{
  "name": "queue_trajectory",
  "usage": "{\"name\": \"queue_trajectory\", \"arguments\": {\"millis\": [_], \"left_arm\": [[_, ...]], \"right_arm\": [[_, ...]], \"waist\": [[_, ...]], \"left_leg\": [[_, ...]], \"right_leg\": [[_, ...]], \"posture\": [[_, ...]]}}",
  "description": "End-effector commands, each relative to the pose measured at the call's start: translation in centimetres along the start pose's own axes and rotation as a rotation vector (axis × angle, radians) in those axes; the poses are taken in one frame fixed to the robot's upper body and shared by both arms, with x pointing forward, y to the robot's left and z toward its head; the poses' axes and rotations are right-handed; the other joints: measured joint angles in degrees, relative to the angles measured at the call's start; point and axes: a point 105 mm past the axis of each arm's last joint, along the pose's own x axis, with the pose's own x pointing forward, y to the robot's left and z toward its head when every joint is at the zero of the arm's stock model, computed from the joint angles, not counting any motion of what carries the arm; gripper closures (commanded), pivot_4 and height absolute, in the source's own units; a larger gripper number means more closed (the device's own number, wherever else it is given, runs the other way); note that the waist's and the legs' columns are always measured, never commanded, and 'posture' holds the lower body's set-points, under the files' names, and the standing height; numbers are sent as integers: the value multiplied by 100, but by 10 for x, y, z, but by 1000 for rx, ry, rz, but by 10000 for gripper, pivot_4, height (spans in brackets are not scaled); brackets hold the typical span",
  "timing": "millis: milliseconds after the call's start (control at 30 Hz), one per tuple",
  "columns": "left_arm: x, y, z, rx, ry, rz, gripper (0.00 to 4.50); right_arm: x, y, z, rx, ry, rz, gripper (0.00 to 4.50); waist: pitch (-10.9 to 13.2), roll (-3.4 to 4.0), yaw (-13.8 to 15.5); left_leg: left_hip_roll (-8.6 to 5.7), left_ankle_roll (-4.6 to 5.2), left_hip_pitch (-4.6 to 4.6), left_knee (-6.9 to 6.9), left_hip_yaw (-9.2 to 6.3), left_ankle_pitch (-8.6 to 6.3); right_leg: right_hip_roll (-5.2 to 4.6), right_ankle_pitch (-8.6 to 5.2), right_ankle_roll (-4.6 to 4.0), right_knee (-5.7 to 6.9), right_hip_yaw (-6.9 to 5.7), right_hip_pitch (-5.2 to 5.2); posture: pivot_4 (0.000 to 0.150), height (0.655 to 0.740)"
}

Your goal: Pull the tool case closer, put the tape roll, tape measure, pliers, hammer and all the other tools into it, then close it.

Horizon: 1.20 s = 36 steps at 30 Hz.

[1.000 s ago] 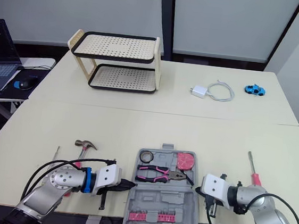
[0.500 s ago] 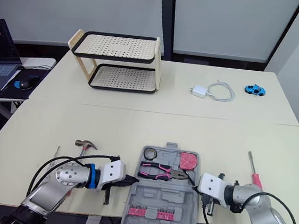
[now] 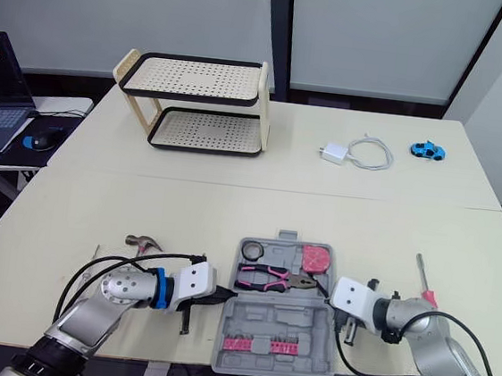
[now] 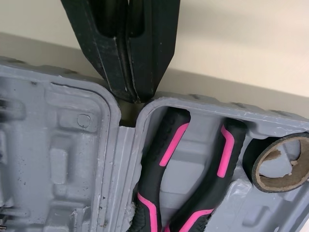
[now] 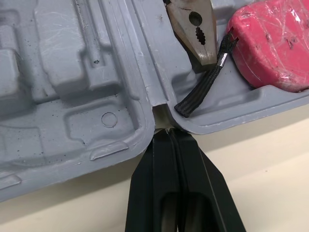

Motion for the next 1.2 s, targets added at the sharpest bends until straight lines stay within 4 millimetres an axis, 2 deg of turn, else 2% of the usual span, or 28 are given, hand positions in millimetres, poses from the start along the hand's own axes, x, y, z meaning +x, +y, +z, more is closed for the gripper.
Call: {"name": "queue_trajectory", "arguments": {"millis": [33,700,1200], "left_arm": [[6,6,15,48,-52,16,44785],[15,21,17,59,-62,49,44785],[20,23,15,68,-59,39,44785]], "right_arm": [[6,0,25,-41,-90,3,45000],[15,-14,29,-53,-81,-33,45000],[16,-16,29,-52,-77,-44,45000]], "waist": [[0,0,0],[-1,1,-3],[-1,1,-4]], "left_leg": [[0,0,0,0,0,0],[-3,-1,1,2,-1,1],[-4,-2,1,3,-1,1]], "right_leg": [[0,0,0,0,0,0],[0,0,0,5,0,-1],[-1,0,0,5,-1,0]], "posture": [[1500,7400],[1500,7400],[1500,7400]]}}
